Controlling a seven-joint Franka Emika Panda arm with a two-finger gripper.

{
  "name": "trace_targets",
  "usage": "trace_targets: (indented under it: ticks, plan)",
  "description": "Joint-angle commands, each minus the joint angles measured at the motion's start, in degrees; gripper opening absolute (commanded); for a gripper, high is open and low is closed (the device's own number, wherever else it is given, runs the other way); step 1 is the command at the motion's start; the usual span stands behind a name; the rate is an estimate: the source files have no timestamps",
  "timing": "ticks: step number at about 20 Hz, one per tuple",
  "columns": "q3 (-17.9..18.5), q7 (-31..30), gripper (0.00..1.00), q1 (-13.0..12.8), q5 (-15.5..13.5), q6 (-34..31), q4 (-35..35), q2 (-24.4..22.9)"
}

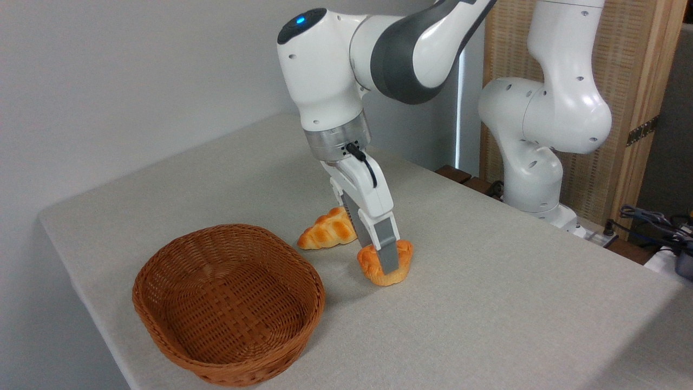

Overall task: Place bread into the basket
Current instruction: 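Close the gripper on the orange bun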

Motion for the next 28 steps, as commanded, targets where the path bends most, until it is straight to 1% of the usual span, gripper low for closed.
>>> trace_targets:
  ticks: [1, 4, 9, 11, 13, 15, 16, 17, 19, 20, 23, 24, 28]
  plan:
    - [1.29, 0.83, 1.0, -1.52, 0.83, 4.15, -1.35, 0.89]
    - [2.08, 0.91, 1.0, -1.61, 0.83, 3.37, -1.52, 0.72]
    - [2.35, 0.83, 1.0, -1.61, 0.92, -2.08, -1.52, 0.45]
    - [2.35, 0.56, 1.0, -1.61, 0.92, -2.09, -1.52, 0.45]
    - [2.35, 0.65, 0.97, -1.61, 0.92, -2.17, -1.52, 0.45]
    - [2.43, 0.74, 0.79, -1.61, 0.92, -2.26, -1.52, 0.45]
    - [2.43, 0.82, 0.66, -1.7, 0.92, -2.26, -1.52, 0.45]
    - [2.43, 0.83, 0.57, -1.7, 0.92, -2.44, -1.52, 0.45]
    - [2.43, 0.83, 0.43, -1.7, 0.92, -2.7, -1.52, 0.45]
    - [2.43, 0.83, 0.39, -1.7, 0.83, -2.79, -1.52, 0.45]
    - [3.13, 0.83, 0.37, -1.87, 0.83, -2.79, -1.52, 0.45]
    - [3.31, 0.83, 0.35, -2.48, 0.83, -2.79, -1.52, 0.45]
    - [4.02, 0.83, 0.35, -2.75, 0.83, -3.23, -1.44, 0.45]
